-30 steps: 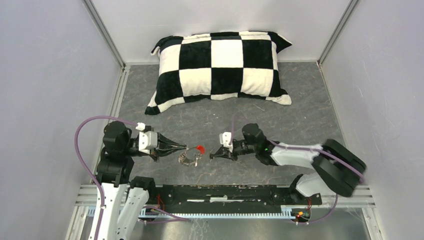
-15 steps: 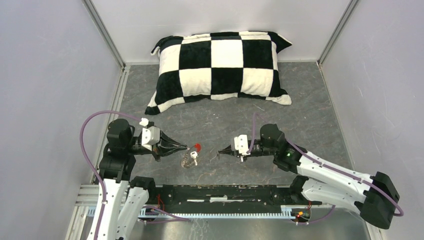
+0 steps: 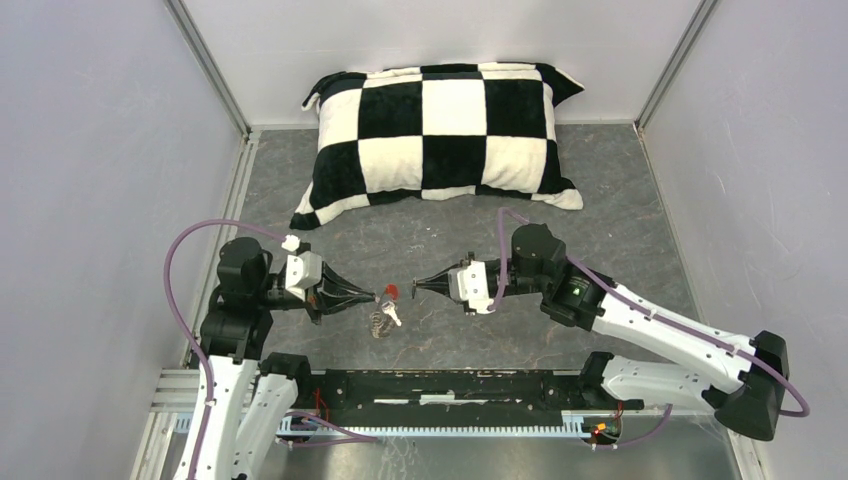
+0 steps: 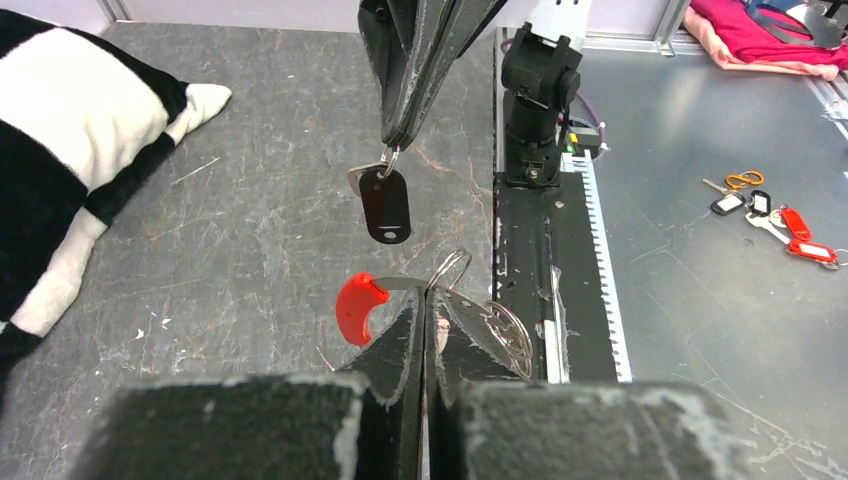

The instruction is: Put the keys on the keyring

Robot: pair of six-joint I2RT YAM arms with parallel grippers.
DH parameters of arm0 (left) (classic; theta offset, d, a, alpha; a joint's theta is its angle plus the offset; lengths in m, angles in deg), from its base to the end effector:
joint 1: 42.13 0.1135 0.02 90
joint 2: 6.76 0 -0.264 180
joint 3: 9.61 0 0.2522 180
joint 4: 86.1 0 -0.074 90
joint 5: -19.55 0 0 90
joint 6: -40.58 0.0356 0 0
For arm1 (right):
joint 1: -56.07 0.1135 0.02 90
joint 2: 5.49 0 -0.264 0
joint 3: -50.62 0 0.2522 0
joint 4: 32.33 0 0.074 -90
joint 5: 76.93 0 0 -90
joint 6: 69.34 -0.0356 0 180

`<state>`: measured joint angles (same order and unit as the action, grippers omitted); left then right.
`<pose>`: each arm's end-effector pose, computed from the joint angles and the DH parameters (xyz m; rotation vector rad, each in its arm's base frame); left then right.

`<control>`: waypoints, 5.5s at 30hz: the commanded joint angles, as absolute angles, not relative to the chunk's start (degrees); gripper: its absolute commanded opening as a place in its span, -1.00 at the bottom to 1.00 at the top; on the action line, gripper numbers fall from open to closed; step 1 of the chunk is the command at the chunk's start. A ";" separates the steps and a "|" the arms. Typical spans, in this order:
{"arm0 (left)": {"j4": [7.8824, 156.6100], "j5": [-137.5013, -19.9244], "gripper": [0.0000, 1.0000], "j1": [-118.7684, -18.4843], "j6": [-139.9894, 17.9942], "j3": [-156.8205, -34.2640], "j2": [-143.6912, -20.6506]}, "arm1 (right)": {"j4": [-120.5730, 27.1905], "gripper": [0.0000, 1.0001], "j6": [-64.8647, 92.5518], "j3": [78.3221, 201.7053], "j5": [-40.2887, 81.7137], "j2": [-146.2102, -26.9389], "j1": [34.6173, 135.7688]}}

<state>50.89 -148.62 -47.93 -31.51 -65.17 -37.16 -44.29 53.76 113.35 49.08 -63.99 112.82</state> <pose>0.0939 -0.0446 0.3294 1.1861 1.2958 -1.1049 0.1116 0.2084 0.3434 -1.5286 0.8553 0.8376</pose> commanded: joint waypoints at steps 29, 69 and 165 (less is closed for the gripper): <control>50.99 -149.47 -0.96 -47.71 -34.74 -67.92 -38.76 | -37.49 -0.99 58.84 118.40 49.68 -70.91 121.18; 51.08 -149.38 -0.96 -47.66 -33.65 -67.70 -37.64 | -34.51 -0.99 57.62 118.43 48.00 -72.45 121.71; 48.17 -149.88 -0.96 -47.67 -28.76 -66.87 -35.60 | -35.67 0.29 37.27 91.58 30.26 -53.20 117.15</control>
<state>48.50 -148.64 -47.71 -31.11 -65.72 -35.52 -36.91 44.71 97.37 32.97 -55.16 117.04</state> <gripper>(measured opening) 0.022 0.594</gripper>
